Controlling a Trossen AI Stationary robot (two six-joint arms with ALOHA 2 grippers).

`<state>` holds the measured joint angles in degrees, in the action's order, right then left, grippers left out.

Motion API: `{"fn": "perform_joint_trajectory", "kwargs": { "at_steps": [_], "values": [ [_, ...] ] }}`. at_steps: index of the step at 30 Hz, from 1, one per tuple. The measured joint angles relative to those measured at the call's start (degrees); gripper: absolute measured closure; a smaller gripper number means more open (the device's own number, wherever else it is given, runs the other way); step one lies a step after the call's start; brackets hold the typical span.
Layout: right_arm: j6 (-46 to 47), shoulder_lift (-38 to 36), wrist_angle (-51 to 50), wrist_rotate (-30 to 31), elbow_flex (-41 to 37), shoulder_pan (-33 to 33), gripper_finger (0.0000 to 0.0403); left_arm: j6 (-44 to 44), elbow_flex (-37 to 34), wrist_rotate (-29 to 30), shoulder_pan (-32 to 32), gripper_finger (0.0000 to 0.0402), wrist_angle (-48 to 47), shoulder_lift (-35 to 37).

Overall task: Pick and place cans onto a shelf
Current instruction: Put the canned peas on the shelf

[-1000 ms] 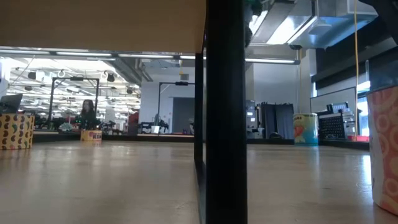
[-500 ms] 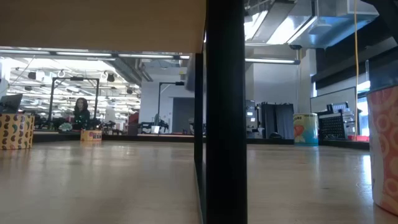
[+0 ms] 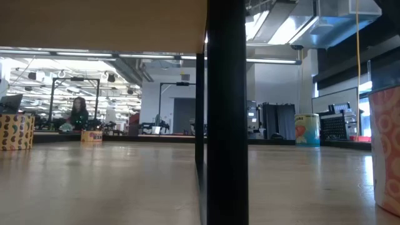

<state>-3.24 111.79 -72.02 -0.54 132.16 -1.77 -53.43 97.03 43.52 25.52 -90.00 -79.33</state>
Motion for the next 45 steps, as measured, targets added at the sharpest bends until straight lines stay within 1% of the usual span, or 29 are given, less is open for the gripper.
{"fn": "perform_joint_trajectory", "kwargs": {
  "at_steps": [6,11,19,23,26,31,35,42,45],
  "values": [
    [-0.19,0.00,0.25,-0.15,1.17,3.71,0.0403,0.00,0.00,-1.98,0.04,0.0401,0.00,0.00],
    [-1.84,0.00,0.49,-3.93,1.17,7.63,0.0403,0.33,0.00,-2.30,0.04,0.0401,0.00,0.00],
    [-1.58,0.00,4.62,-4.24,1.17,13.72,0.0403,1.55,0.00,-5.42,0.02,0.0401,-0.02,0.00],
    [-1.56,0.10,5.43,-4.23,1.17,15.60,0.0403,1.51,0.00,-5.57,0.00,0.0401,-0.02,0.00],
    [-1.40,0.19,5.52,-4.95,1.17,16.47,0.0403,1.51,0.00,-5.57,0.00,0.0401,-0.02,0.00],
    [1.60,1.38,8.07,-9.94,1.15,16.67,0.0403,1.47,0.00,-6.86,-0.05,0.0401,-0.01,0.00],
    [2.68,3.08,8.38,-10.16,1.15,16.67,0.0403,-0.22,0.00,-8.61,-0.44,0.0401,0.28,-0.01],
    [3.21,4.42,7.58,-9.90,1.11,16.83,0.0403,-1.77,0.00,-8.91,-0.22,0.0401,0.72,-0.02],
    [4.14,5.19,6.89,-9.77,1.09,17.02,0.0403,-1.91,0.00,-10.29,-0.22,0.0401,0.72,-0.02]
  ]
}}
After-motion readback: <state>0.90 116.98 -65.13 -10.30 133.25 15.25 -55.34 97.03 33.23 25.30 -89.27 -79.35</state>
